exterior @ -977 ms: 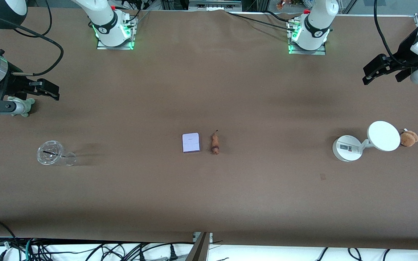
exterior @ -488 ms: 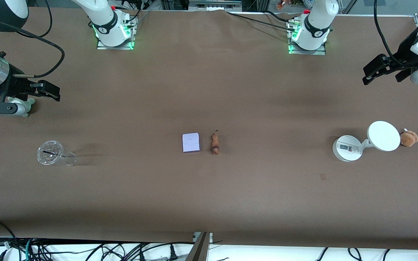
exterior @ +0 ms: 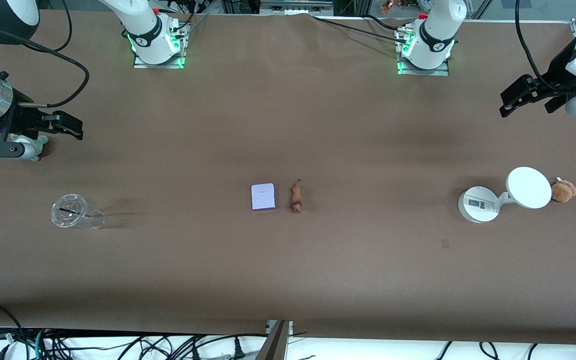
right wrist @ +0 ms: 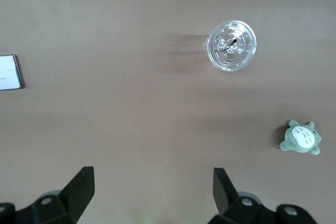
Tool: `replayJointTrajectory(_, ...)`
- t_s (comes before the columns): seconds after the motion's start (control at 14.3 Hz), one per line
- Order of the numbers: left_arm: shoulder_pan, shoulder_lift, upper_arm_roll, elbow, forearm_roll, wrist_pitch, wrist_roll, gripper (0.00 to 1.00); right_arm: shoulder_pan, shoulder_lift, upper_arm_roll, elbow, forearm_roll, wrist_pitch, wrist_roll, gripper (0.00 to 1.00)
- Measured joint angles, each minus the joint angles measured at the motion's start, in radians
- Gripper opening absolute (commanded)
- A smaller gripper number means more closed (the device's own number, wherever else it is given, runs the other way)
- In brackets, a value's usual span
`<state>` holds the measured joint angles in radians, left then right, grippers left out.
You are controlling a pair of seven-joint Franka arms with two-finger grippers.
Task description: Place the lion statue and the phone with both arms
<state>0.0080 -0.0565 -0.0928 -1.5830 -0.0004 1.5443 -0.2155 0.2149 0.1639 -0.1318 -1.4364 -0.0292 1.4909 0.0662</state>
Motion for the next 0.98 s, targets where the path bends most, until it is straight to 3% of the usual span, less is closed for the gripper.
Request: replayJointTrajectory(0.98,0.000,0.001,0.000,0.000,0.000,-0.001,0.000,1.00,0.000,0.000,0.000,0.000,0.000,0.002,0.000,1.00)
